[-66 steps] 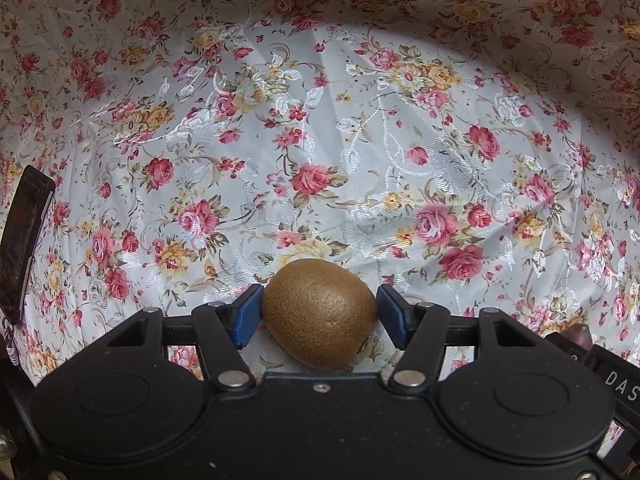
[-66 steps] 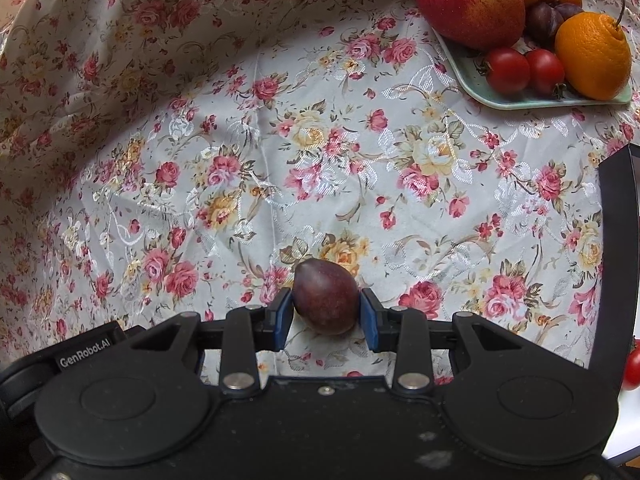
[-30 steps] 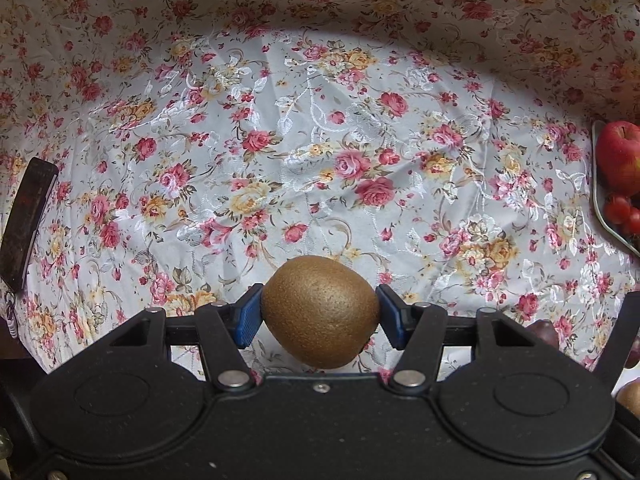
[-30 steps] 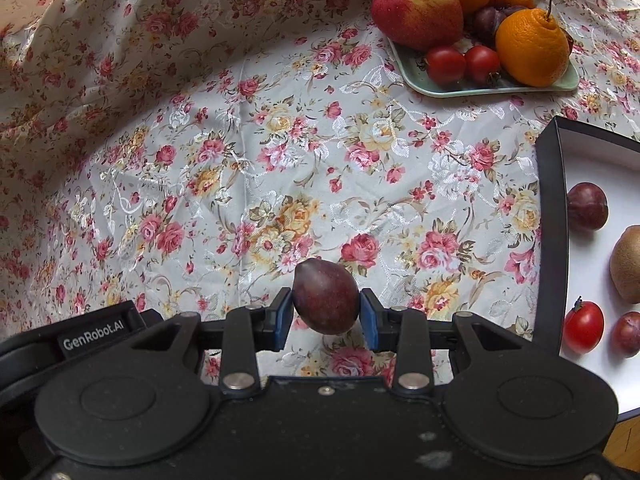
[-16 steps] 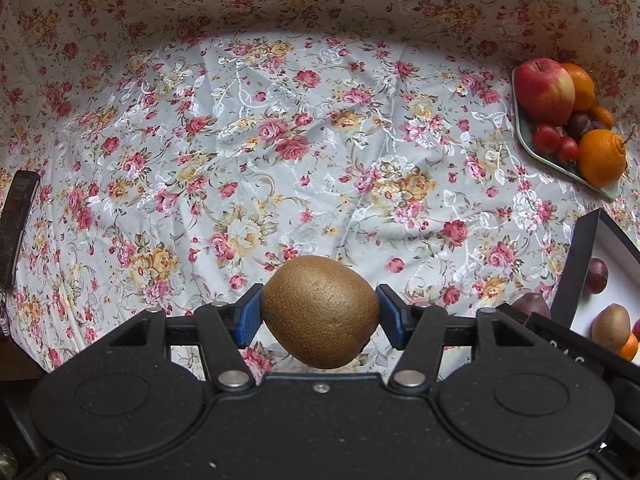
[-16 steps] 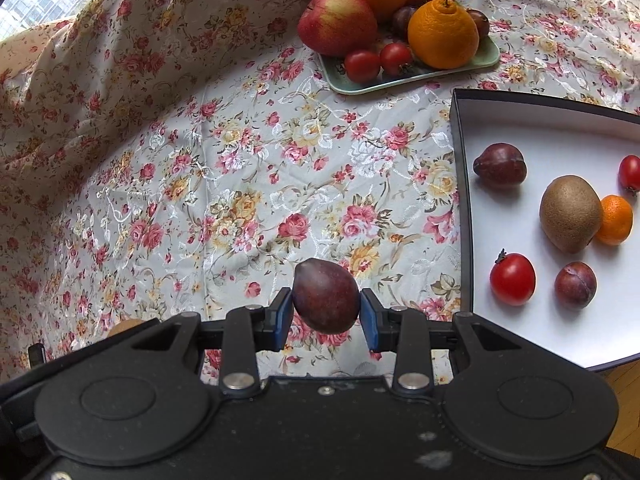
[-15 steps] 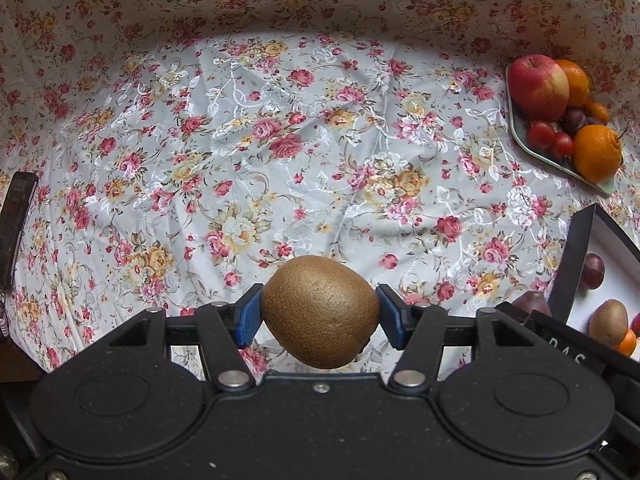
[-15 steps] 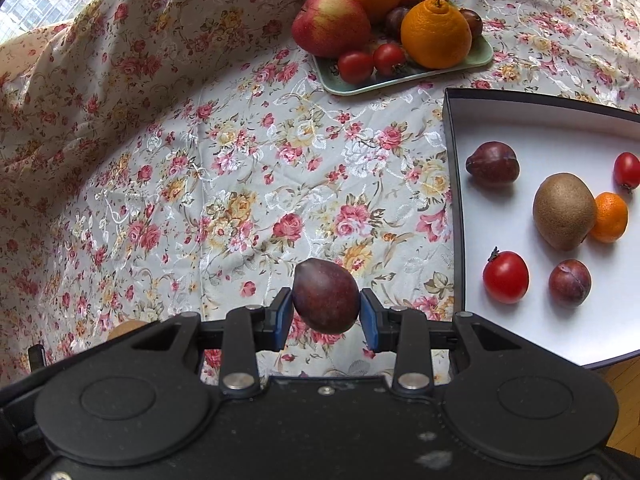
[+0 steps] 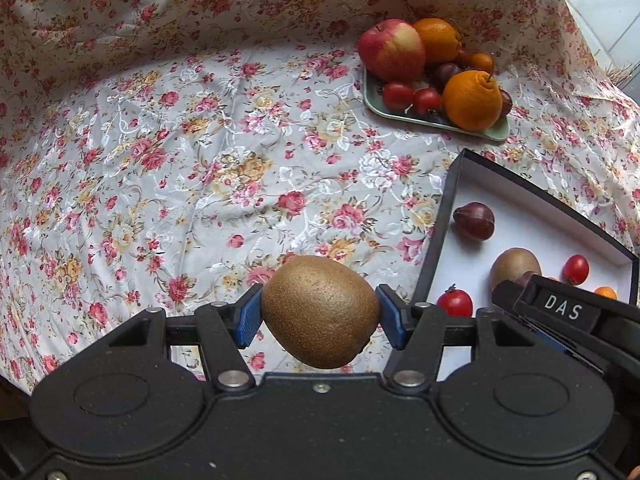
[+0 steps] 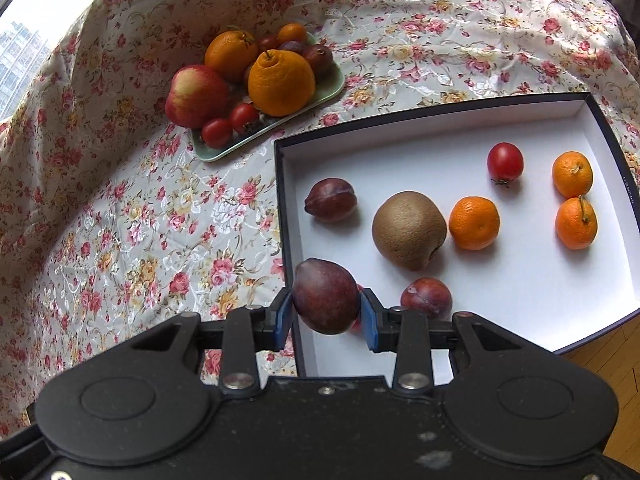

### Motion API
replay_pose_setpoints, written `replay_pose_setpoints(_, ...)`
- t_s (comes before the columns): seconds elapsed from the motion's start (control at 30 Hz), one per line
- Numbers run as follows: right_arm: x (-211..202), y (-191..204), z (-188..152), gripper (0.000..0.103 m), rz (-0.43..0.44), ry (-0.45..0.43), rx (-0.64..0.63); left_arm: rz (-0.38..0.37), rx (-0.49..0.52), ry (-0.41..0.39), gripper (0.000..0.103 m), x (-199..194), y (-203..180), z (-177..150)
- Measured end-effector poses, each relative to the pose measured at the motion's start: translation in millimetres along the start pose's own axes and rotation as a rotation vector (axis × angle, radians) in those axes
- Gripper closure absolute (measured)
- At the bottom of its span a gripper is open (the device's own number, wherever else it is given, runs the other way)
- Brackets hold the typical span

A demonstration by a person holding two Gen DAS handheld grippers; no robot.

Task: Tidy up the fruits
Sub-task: 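Carry the kiwi in the left tool while the right tool carries the plum over the box, then open the right tool to drop the plum while the left tool releases the kiwi in the box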

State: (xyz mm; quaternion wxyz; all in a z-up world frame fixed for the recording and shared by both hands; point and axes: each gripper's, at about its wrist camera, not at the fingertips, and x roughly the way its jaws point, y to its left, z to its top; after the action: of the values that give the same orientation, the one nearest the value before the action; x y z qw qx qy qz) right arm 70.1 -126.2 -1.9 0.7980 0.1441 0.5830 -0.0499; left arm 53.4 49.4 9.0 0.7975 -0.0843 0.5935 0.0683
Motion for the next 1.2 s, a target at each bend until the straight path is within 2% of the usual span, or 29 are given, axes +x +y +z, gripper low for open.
replay_pose_setpoints(0.2,-12.3,-52.1,15.4,0.066,-0.061,-0.056,0.059,-0.027,0.107,0.003,0.040,3.6,-54.9,-15.8)
replay_pose_setpoints(0.4,-23.7,-107.0,25.2,0.066,-0.085,-0.078,0.136,-0.048,0.177,0.023,0.040,11.0,-103.9,-27.4)
replay_pose_setpoints(0.63,-29.2,-142.0,27.8,0.065,-0.107,-0.087,0.162,-0.068,0.277,0.030,0.040,16.1,-149.9,-46.0)
replay_pose_setpoints(0.87,-34.6,-163.3,27.8,0.065,-0.138,-0.107,0.194,-0.080,0.323,0.040,0.040,21.2,-172.5,-56.9)
replay_pose_setpoints(1.1,-37.9,-165.9,27.7,0.065,-0.153,-0.126,0.192,-0.092,0.306,0.059,0.040,25.5,-174.1,-57.5)
replay_pose_setpoints(1.2,-36.9,-165.7,28.1,0.065,-0.141,-0.110,0.202,-0.090,0.315,0.015,0.042,18.4,-173.9,-56.8)
